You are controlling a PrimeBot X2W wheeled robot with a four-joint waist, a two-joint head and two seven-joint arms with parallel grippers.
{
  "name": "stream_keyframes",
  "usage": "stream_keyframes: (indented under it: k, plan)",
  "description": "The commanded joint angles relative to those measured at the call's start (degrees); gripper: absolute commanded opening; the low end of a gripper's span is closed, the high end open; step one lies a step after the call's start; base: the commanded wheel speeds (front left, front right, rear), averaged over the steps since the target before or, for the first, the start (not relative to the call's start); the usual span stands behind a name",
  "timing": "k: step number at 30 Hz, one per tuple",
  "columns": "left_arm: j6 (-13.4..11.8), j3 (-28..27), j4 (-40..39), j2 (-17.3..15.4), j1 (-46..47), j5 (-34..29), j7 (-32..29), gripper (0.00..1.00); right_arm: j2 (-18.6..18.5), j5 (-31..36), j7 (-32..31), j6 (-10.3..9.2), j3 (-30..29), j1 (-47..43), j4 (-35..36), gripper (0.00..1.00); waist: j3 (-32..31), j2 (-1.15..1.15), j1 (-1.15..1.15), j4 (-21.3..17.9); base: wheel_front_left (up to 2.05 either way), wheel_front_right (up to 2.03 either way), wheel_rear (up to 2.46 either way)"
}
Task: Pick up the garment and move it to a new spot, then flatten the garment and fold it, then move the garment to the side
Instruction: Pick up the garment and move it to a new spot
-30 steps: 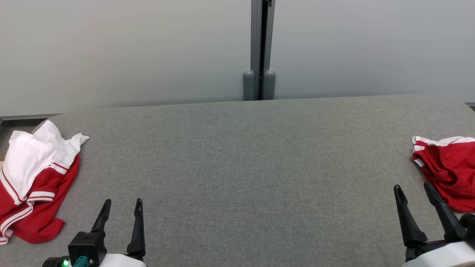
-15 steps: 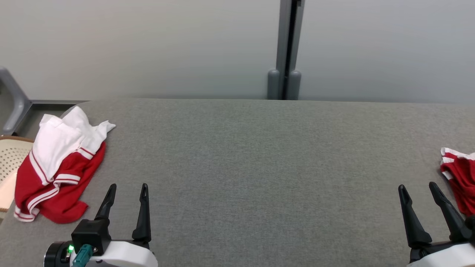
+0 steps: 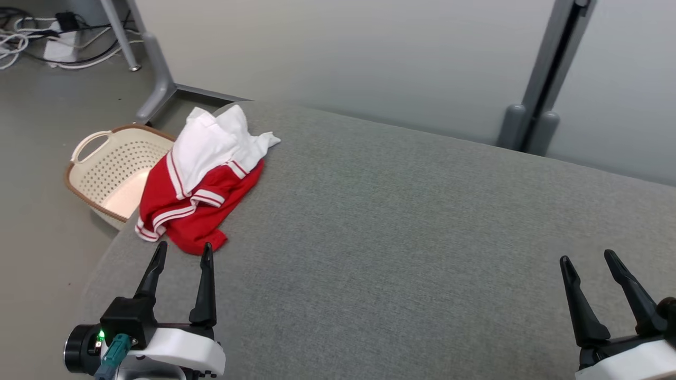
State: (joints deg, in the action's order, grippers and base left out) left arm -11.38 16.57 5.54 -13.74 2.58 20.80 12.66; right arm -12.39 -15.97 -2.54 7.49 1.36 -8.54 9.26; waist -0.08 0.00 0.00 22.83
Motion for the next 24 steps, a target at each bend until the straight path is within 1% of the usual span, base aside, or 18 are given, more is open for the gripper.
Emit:
stream_keyframes:
  k: [1, 6, 10, 19, 24]
  plan:
    - [0.26, 0.00, 0.27, -0.05, 0.90, 0.08, 0.33, 1.00, -0.45, 0.22, -0.26, 0.00, 0.04, 0.53, 0.34, 1.00, 0.65, 0.00, 0.00, 2.99, 0.00, 0.00, 0.00]
    - [0.72, 0.12, 1.19, 0.34, 1.84, 0.13, 1.04, 1.00, -0.88, 0.22, -0.64, 0.00, 0.28, 0.92, 0.91, 1.00, 1.07, 0.00, 0.00, 5.53, 0.00, 0.00, 0.00]
    - [0.78, 0.01, 1.75, 0.55, 1.95, 0.22, 1.46, 1.00, -0.92, 0.37, -0.97, 0.00, 0.14, 0.90, 1.28, 1.00, 1.18, 0.00, 0.00, 6.34, 0.00, 0.00, 0.00]
    - [1.02, -0.55, 2.83, 0.71, 3.03, 0.11, 2.09, 1.00, -1.12, 0.41, -1.47, 0.00, 0.08, 0.76, 1.51, 1.00, 1.50, 0.00, 0.00, 6.47, 0.00, 0.00, 0.00]
    - [1.04, -0.69, 4.59, 1.73, 5.18, 0.13, 2.30, 1.00, -2.03, 0.10, -2.02, 0.00, 0.05, 1.86, 2.49, 1.00, 3.46, 0.00, 0.00, 5.89, 0.00, 0.00, 0.00]
